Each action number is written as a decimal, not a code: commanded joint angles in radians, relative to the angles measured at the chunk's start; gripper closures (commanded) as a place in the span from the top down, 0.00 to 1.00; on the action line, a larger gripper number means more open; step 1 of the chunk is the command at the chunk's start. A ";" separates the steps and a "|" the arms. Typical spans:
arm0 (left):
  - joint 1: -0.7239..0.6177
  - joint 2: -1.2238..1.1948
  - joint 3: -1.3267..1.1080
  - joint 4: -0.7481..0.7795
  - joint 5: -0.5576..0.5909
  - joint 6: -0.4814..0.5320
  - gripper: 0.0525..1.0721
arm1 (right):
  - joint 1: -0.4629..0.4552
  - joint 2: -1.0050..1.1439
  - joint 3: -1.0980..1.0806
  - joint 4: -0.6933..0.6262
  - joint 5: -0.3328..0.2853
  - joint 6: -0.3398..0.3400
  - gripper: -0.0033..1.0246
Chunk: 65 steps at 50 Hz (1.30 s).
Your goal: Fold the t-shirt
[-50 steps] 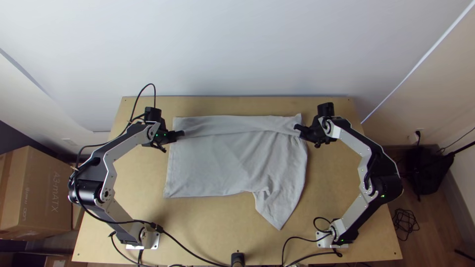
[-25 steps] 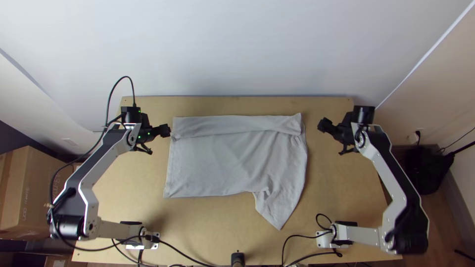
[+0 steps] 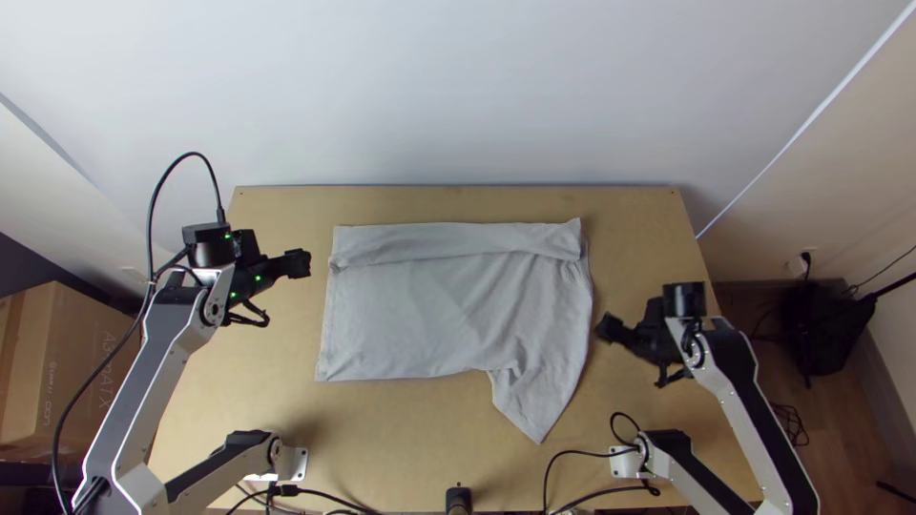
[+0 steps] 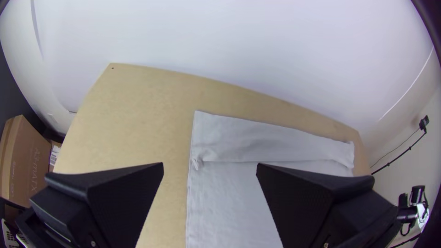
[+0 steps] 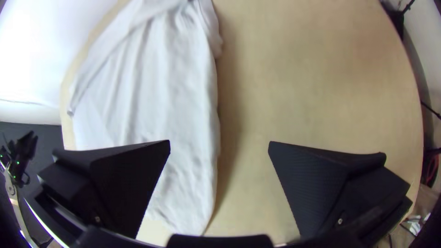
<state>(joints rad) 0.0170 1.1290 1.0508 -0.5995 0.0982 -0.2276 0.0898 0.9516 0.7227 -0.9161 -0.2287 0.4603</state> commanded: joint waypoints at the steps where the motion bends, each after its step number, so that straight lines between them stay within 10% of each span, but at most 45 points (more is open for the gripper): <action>1: 0.000 -0.035 -0.021 -0.023 0.015 -0.007 0.95 | 0.041 -0.007 -0.074 -0.041 -0.020 0.047 0.92; 12: -0.002 -0.071 -0.025 -0.034 0.015 -0.033 0.95 | 0.130 0.041 -0.135 -0.050 -0.058 0.100 0.83; 19: -0.002 -0.083 -0.023 -0.040 0.015 -0.036 0.95 | 0.145 0.078 -0.128 -0.032 -0.064 0.100 0.53; 37: 0.000 -0.100 -0.026 -0.059 0.014 -0.030 0.95 | 0.202 0.245 -0.112 -0.017 -0.093 0.077 0.53; 42: -0.002 -0.101 -0.041 -0.062 0.012 -0.009 0.95 | 0.232 0.271 -0.100 0.008 -0.097 0.074 0.31; 50: -0.012 -0.094 -0.080 -0.097 -0.003 0.074 0.95 | 0.260 0.282 -0.091 0.045 -0.097 0.074 0.03; 65: -0.060 -0.098 -0.196 -0.359 -0.008 0.430 0.95 | 0.260 0.285 -0.069 0.046 -0.097 0.074 0.03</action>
<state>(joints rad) -0.0391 1.0405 0.9138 -0.8944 0.0937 0.0647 0.3470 1.2247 0.6289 -0.8722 -0.3161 0.5419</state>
